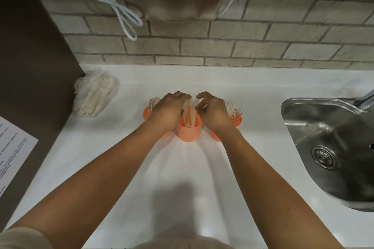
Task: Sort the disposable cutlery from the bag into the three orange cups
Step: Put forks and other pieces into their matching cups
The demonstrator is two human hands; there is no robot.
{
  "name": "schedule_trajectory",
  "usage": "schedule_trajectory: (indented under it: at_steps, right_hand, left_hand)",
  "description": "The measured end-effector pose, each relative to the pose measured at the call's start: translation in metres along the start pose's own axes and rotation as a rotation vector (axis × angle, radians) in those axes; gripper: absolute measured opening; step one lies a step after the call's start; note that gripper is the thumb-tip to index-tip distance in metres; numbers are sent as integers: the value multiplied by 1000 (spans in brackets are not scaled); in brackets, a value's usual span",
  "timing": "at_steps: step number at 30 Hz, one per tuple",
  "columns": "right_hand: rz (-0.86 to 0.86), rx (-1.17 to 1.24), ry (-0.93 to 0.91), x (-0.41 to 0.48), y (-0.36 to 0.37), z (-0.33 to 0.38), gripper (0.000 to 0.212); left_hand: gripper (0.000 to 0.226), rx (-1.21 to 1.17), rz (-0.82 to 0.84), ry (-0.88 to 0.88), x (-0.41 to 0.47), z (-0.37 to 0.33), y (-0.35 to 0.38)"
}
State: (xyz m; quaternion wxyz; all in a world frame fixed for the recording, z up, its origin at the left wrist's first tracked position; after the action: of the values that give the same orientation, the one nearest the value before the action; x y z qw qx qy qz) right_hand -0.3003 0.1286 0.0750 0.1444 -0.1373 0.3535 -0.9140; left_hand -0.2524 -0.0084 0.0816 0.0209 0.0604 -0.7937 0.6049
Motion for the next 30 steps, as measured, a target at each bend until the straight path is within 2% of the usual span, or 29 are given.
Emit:
schedule_trajectory:
  at_steps: [2,4,7,10,14,17,20,23,27,30]
  right_hand:
    - [34,-17,-10,-4,2,5,47]
    - [-25,-69,-71,-10,0,12,47]
    - [-111,-157,-146,-26,3,20,33]
    - [-39,-241,-173,-39,21,13,16]
    - [-38,-158,-124,-45,21,0,13]
    - [-17,-150,-125,-45,21,-4,17]
    - [13,-244,-174,-46,22,1,27]
    - [-8,-306,-219,-51,17,9,28]
    - [1,-258,-211,-55,15,14,48]
    - [46,-256,-199,-58,18,13,38]
  left_hand:
    - [62,-56,28,12,-1,1,3]
    - [66,-98,30,22,-5,3,7]
    - [67,-151,13,44,-12,4,14]
    - [64,-176,-6,56,-15,2,17]
    - [65,-166,-1,61,-16,-3,21]
    - [67,-137,15,51,-15,-4,25]
    - [66,-118,12,44,-16,-6,25]
    - [58,-94,-26,37,-20,-9,20]
    - [47,-37,4,21,-19,-11,16]
    - [51,48,57,53,-17,-17,14]
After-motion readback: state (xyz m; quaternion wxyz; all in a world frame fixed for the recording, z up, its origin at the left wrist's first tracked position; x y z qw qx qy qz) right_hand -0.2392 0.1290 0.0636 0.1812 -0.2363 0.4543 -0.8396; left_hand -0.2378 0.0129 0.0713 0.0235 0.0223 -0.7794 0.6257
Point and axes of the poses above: each hand's wrist, its own x-axis towards the middle knuckle, its own y-axis out of the palm, z = x × y, the point moved 8 cm from there along x, towards the middle knuckle, and after that the axes turned 3 degrees about -z, right-handed, at the moved point
